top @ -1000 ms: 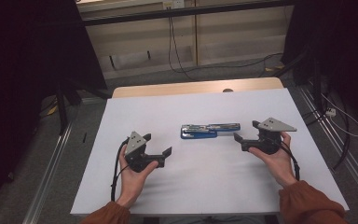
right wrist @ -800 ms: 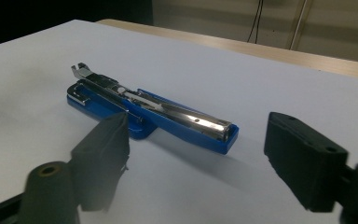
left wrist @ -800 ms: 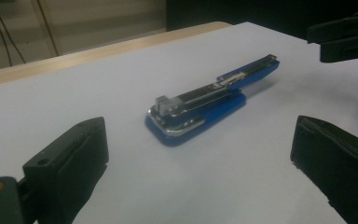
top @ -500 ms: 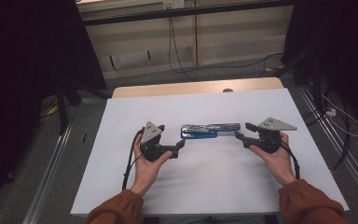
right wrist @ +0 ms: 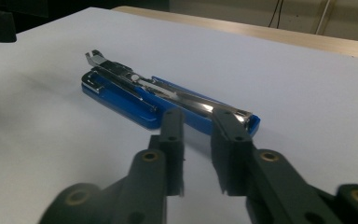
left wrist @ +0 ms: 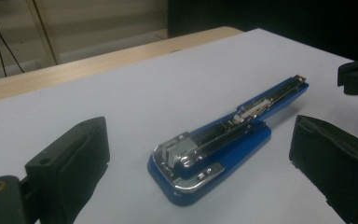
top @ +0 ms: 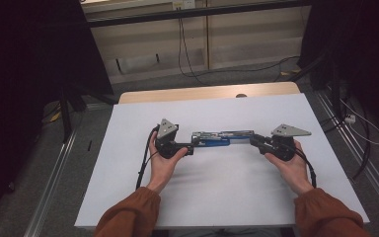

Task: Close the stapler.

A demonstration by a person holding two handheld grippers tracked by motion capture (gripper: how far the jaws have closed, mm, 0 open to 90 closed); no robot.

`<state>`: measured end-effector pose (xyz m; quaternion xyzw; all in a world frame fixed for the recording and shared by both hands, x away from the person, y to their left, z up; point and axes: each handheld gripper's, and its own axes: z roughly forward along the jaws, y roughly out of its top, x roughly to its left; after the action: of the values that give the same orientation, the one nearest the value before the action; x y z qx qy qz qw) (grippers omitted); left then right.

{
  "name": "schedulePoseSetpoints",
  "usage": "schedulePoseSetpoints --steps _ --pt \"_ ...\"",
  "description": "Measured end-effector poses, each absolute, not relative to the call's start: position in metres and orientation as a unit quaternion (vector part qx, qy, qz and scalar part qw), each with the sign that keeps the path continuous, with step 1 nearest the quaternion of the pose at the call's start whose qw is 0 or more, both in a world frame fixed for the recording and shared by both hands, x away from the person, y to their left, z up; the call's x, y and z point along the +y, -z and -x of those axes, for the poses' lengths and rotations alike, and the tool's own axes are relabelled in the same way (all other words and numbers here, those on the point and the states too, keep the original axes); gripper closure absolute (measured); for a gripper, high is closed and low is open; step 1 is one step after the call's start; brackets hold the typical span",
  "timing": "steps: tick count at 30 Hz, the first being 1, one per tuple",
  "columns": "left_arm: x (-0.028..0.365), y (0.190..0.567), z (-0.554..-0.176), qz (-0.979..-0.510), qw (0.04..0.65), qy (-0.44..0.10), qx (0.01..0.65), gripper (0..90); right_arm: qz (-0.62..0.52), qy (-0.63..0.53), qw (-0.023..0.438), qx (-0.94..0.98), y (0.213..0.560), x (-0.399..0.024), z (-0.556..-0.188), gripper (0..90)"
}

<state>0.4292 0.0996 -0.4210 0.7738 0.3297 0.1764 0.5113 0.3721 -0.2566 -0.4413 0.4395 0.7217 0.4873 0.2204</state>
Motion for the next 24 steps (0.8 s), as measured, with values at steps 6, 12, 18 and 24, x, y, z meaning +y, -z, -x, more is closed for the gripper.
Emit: schedulePoseSetpoints --steps 6,12,18,24 --pt "0.099 0.428 -0.432 -0.790 0.488 -0.169 0.332 7.9 -0.431 -0.470 0.224 0.737 0.444 -0.255 -0.374 90.0" --pt "0.101 0.427 -0.433 -0.789 0.489 -0.166 0.332 25.7 -0.436 -0.458 0.227 0.740 0.445 -0.256 -0.374 90.0" --pt "0.098 0.430 -0.434 -0.798 0.484 -0.153 0.324 51.5 -0.436 -0.454 0.228 0.743 0.447 -0.255 -0.376 90.0" --pt "0.088 0.426 -0.436 -0.810 0.482 -0.149 0.297 77.2 -0.434 -0.451 0.231 0.744 0.446 -0.255 -0.377 90.0"
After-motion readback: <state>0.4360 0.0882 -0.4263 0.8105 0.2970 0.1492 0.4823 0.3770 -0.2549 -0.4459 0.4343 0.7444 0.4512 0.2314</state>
